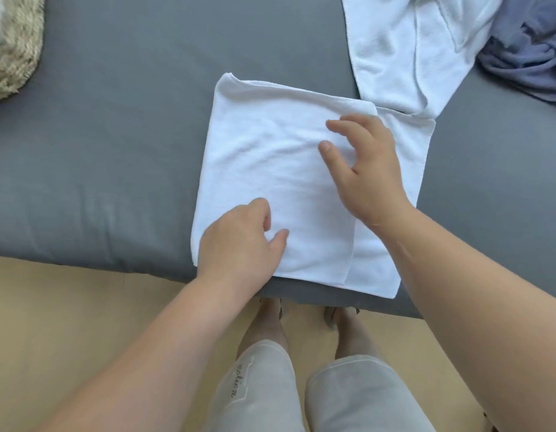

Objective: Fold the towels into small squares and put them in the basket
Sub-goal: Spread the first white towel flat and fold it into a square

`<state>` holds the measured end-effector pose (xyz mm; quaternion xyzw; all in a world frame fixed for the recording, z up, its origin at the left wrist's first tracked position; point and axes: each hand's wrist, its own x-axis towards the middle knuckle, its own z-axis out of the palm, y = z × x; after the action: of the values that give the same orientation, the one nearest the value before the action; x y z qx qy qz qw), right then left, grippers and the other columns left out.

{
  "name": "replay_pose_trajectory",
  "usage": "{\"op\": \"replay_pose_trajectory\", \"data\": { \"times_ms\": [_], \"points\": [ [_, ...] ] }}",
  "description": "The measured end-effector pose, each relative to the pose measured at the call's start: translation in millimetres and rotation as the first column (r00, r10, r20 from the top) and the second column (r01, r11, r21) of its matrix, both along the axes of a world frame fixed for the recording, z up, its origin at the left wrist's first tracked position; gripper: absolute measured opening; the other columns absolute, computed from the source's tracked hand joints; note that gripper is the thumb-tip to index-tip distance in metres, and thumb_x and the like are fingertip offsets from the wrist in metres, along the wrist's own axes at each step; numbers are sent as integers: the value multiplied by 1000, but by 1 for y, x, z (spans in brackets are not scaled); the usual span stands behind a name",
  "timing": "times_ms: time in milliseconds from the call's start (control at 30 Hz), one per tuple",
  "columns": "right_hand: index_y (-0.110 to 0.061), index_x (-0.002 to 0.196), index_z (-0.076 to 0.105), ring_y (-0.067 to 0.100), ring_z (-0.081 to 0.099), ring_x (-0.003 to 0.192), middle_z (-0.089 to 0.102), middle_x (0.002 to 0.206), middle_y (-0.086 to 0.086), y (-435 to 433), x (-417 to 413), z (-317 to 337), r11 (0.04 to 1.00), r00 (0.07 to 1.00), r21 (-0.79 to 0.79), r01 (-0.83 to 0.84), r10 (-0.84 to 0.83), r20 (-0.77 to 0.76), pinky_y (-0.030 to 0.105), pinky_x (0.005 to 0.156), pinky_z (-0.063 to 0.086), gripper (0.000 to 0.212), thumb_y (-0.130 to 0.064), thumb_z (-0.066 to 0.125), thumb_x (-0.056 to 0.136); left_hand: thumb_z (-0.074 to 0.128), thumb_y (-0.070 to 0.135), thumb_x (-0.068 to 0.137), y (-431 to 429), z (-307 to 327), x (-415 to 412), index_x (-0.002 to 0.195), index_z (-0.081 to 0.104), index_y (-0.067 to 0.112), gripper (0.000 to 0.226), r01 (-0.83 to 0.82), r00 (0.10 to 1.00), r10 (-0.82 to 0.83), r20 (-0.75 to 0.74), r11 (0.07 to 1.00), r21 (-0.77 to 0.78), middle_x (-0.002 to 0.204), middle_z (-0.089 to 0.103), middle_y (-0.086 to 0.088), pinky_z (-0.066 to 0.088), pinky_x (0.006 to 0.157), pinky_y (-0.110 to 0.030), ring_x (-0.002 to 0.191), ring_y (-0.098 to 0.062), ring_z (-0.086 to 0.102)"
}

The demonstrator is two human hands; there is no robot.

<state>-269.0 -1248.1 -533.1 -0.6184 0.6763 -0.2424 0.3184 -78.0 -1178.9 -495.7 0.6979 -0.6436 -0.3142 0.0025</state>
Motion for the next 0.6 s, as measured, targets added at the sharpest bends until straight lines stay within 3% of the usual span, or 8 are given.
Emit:
{"op": "replay_pose_trajectory", "data": {
  "times_ms": [100,167,267,333,467,600],
  "points": [
    [-23,131,63,19,47,127,53,135,-2,7,-47,0,990,993,77,119,-117,-34,40,109,40,43,-45,56,95,63,52,87,11,-4,-41,88,46,26,31,151,978,-144,-149,988,36,74,42,12,39,65,-30,75,-15,49],
    [-26,135,59,13,52,121,53,133,-7,8,-67,0,982,994,154,105,-108,6,37,105,44,42,-43,59,96,64,54,86,20,-7,-64,89,47,26,33,216,961,-204,-186,975,49,78,43,11,42,67,-31,78,-15,50],
    [-30,143,53,6,50,122,54,135,-11,10,-80,-1,959,998,280,-35,18,65,32,108,42,49,-38,63,96,63,54,86,34,-15,-87,88,45,26,34,248,962,-239,-130,967,57,83,45,9,40,68,-30,81,-15,48],
    [-33,145,49,13,43,132,50,141,-10,10,-83,-2,949,994,295,-110,100,49,37,113,37,54,-44,62,94,63,50,86,42,-22,-91,89,45,25,31,235,970,-229,-81,968,82,85,45,9,41,70,-31,83,-17,48],
    [-36,147,47,19,28,138,41,148,-13,3,-78,4,925,988,351,-146,152,11,27,108,26,52,-47,58,97,68,27,80,53,-33,-90,88,55,19,18,237,971,-233,-56,970,61,85,48,5,46,69,-36,81,-21,49],
    [-31,150,43,23,24,141,35,156,-11,-1,-61,8,930,972,309,-201,229,-57,35,117,25,57,-49,56,98,65,17,78,53,-33,-93,86,57,18,11,218,975,-216,-45,974,53,83,50,5,44,66,-34,79,-22,50]
  ]
}}
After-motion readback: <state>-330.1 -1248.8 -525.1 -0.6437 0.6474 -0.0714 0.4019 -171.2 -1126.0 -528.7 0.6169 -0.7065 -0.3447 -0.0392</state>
